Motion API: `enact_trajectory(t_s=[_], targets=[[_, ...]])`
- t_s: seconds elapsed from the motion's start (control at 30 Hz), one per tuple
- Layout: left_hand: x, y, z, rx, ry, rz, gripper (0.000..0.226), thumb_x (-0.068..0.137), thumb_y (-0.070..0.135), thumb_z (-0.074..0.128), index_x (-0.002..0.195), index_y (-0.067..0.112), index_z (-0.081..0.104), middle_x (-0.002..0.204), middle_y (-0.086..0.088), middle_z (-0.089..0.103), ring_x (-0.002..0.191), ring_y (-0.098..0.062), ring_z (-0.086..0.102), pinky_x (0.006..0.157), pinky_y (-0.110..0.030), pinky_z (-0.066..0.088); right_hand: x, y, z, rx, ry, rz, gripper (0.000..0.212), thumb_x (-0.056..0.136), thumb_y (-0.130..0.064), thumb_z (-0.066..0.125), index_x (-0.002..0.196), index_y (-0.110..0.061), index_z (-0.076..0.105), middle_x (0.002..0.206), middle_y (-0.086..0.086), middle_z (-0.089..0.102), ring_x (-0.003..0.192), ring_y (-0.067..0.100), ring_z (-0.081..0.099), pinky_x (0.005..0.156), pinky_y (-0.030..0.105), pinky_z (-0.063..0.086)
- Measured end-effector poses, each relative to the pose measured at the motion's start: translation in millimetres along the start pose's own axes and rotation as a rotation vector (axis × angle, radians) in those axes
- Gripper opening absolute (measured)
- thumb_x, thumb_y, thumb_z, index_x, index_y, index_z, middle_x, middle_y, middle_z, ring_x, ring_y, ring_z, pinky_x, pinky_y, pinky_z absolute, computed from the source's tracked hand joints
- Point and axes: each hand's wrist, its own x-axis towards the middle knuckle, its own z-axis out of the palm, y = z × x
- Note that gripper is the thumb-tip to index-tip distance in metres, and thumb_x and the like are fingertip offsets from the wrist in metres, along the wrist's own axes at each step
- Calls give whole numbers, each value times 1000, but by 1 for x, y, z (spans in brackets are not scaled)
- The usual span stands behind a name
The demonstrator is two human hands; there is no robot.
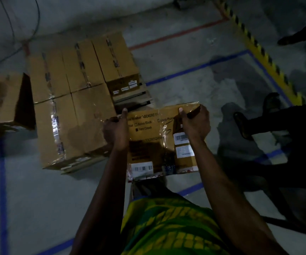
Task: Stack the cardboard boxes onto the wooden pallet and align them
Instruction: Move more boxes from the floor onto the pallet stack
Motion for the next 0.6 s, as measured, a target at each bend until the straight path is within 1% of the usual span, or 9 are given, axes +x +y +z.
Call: enact_trajectory(t_s=[0.07,0.13,0.2,0.23,0.27,0.33,0.43,0.5,0.6], targets=[[17,5,15,-13,4,-36,31,90,54,68,86,24,66,83,4,66,80,-15,64,73,-29,48,24,-4,12,-21,-47,15,77,83,-61,69,141,-16,48,143,7,53,127,31,54,105,46,41],[32,7,30,-3,10,-69,33,90,56,67,85,24,67,84,3,67,83,-17,65,80,-32,53,47,-5,25,-17,-89,36,74,84,-60,69,140,-15,49,142,7,54,127,30,55,104,43,41],[47,1,45,-4,22,-109,46,84,67,63,86,23,74,84,3,72,83,-20,70,85,-42,58,67,-7,41,-24,-125,59,72,84,-59,69,139,-15,50,141,6,55,126,29,56,103,41,42],[55,-6,53,-5,25,-133,54,78,74,60,85,23,75,83,3,75,81,-21,73,83,-47,60,75,-6,50,-32,-137,68,73,84,-59,70,139,-15,51,141,5,56,126,29,57,102,41,43],[62,-13,59,4,30,-156,57,75,76,58,84,23,76,82,3,76,79,-22,74,81,-50,61,82,-4,59,-38,-150,78,73,83,-60,70,138,-15,52,141,5,56,125,29,58,102,41,44],[75,-19,72,25,38,-203,49,82,68,60,86,22,77,85,1,76,81,-22,73,81,-47,61,95,0,79,-29,-180,90,72,83,-61,70,136,-16,53,139,4,58,123,28,59,101,40,46],[99,-26,92,20,77,-299,41,91,53,64,91,15,78,88,-3,74,83,-22,71,79,-39,57,114,12,108,-16,-277,118,68,84,-61,69,134,-17,53,135,4,59,122,26,57,102,38,43],[120,-38,106,22,91,-377,37,88,49,69,91,13,79,87,-5,75,83,-24,71,78,-39,58,128,22,127,-63,-336,151,67,85,-61,68,133,-16,53,134,5,59,122,28,57,101,37,43],[150,-72,122,-2,67,-494,29,73,39,80,82,13,76,88,-8,75,84,-28,73,82,-46,61,148,38,149,-154,-419,236,71,84,-65,66,133,-15,52,133,7,59,120,30,59,99,38,44]])
